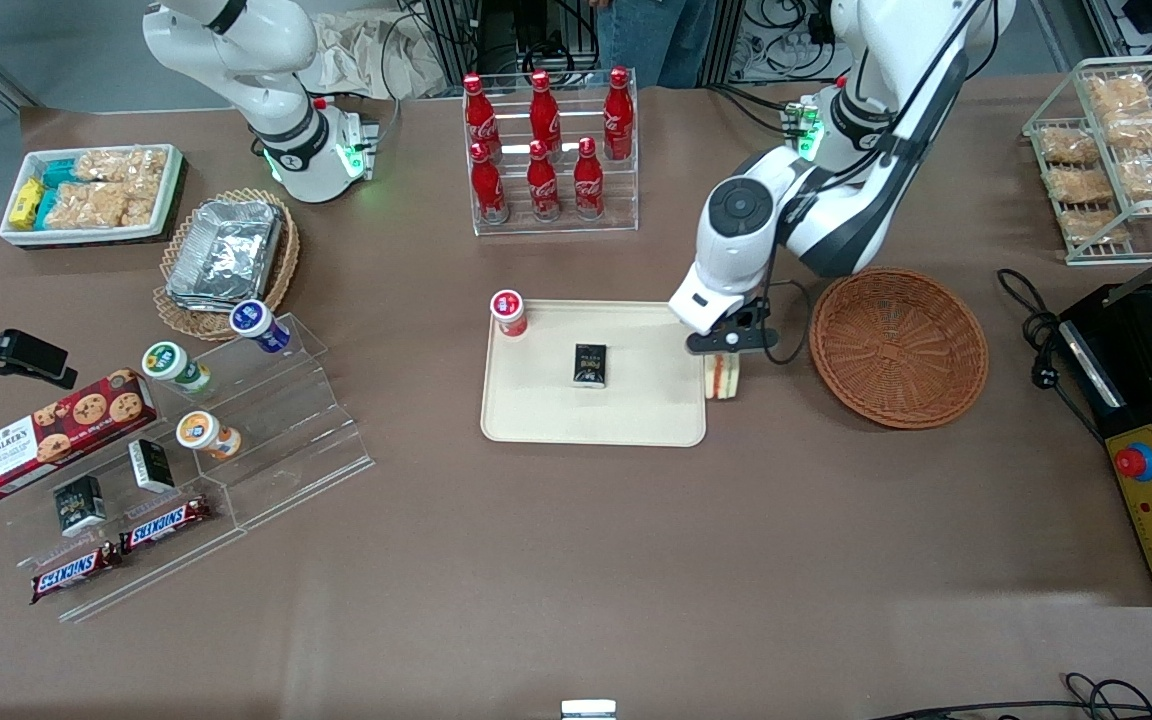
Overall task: Place sandwich from basket to tray
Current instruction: 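Lower the sandwich onto the tray beside the black box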
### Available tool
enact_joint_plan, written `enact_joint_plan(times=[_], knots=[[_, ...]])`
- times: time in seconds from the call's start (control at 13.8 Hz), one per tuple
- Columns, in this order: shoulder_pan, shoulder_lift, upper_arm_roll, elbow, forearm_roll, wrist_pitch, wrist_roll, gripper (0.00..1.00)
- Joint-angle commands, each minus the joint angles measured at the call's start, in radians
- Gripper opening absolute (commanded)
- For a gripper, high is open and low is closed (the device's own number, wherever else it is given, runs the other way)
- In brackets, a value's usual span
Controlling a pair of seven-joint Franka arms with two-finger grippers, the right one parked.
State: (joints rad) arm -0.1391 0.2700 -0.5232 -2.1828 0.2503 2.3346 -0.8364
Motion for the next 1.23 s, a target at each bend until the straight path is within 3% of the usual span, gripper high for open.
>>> enact_joint_plan(times=[0.0,0.22,0.36,0.65,0.72,0.8,0.87,0.94,1.16], knots=[[0.006,0.073,-0.015,0.055,0.037,0.02,-0.029,0.0],[0.004,0.106,-0.017,0.057,0.047,0.063,-0.027,0.0],[-0.013,0.121,-0.017,0.057,0.098,0.084,-0.044,0.0],[-0.054,0.141,-0.011,0.063,0.103,0.103,-0.084,0.0],[-0.056,0.146,-0.011,0.069,0.103,0.104,-0.084,0.08],[-0.054,0.153,-0.009,0.074,0.103,0.103,-0.081,0.6],[-0.053,0.159,-0.008,0.074,0.122,0.103,-0.082,1.0],[-0.05,0.163,-0.006,0.072,0.156,0.103,-0.084,1.0],[-0.043,0.137,-0.006,0.078,0.162,0.065,-0.093,1.0]])
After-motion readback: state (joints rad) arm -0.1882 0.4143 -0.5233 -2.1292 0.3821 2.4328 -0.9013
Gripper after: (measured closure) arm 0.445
